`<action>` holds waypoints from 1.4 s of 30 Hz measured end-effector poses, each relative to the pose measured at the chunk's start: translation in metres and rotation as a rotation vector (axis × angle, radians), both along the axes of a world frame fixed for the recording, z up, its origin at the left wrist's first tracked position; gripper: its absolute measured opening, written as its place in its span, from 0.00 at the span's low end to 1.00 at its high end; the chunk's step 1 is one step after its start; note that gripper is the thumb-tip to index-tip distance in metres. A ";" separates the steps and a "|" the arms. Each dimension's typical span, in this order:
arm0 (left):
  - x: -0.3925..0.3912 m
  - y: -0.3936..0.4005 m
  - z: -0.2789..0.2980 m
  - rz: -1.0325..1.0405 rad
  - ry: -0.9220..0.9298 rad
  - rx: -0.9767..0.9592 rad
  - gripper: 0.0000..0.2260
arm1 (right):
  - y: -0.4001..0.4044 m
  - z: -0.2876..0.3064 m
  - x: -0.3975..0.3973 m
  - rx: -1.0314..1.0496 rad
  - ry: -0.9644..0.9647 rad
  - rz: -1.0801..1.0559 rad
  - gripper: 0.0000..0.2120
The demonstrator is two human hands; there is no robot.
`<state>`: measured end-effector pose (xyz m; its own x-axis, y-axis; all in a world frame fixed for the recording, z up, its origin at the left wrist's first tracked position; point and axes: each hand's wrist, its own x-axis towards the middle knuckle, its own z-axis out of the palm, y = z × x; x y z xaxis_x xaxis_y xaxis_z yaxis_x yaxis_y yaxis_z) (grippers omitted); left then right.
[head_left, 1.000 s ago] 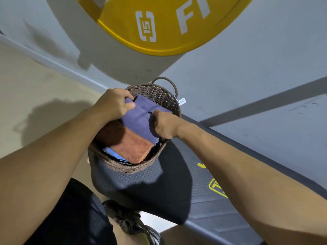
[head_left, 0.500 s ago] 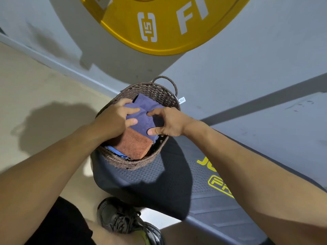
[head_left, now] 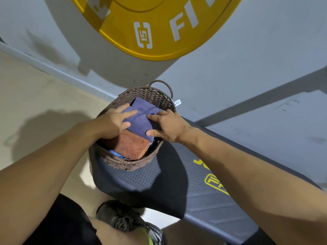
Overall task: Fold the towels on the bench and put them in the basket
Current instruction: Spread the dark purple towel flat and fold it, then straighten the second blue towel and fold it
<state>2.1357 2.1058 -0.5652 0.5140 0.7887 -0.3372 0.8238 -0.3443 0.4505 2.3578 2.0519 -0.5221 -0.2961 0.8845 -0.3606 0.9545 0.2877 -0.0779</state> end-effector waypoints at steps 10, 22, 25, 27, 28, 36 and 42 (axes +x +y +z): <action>0.097 -0.020 0.094 -0.116 -0.240 0.206 0.10 | -0.110 0.052 0.126 0.187 0.401 -0.338 0.08; 0.353 -0.213 0.058 -0.737 -0.133 -0.110 0.07 | -0.342 0.055 0.325 -0.089 0.130 -0.904 0.09; 0.397 -0.259 0.038 -0.743 -0.123 -0.141 0.13 | -0.381 0.036 0.359 -0.085 0.111 -1.009 0.08; 0.424 -0.285 0.023 -0.713 -0.127 -0.179 0.22 | -0.401 0.018 0.375 -0.089 0.100 -1.059 0.09; 0.437 -0.297 0.015 -0.698 -0.142 -0.204 0.26 | -0.408 0.008 0.383 -0.101 0.096 -1.077 0.12; 0.501 -0.362 -0.030 -0.576 -0.255 -0.405 0.35 | -0.421 0.004 0.424 -0.226 0.135 -1.337 0.29; 0.517 -0.351 -0.025 -0.526 -0.231 -0.581 0.39 | -0.390 0.008 0.407 -0.273 0.042 -1.080 0.12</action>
